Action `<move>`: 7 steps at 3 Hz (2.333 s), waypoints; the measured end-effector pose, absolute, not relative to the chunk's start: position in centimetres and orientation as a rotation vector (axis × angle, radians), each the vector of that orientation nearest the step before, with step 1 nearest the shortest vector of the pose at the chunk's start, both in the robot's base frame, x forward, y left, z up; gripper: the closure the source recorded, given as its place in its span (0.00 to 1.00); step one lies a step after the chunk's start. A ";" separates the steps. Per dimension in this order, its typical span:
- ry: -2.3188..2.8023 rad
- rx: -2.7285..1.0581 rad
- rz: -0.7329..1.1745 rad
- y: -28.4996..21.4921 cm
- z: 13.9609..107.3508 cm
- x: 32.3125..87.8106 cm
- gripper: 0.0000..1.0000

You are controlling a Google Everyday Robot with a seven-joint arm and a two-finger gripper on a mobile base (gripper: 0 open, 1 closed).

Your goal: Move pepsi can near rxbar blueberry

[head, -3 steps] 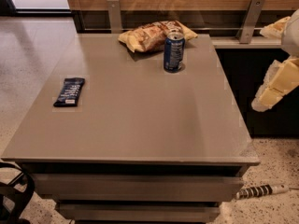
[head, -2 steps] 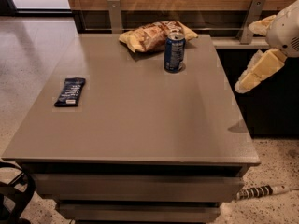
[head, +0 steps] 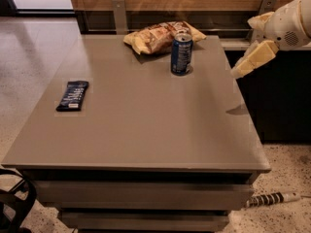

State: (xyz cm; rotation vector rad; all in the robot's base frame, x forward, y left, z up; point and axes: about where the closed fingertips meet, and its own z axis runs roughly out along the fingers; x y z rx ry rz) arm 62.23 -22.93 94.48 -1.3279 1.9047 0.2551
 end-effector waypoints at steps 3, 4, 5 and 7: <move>1.708 -1.076 0.435 -20.7 92.8 69.5 0.00; 1.690 -1.092 0.471 -18.3 93.1 70.9 0.00; 1.712 -1.077 0.470 -18.6 93.1 70.9 0.00; 1.641 -1.006 0.579 -17.2 91.9 72.3 0.00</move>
Offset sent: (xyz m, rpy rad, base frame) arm 0.0685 0.0017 -0.0199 0.3649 -0.1491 -0.0761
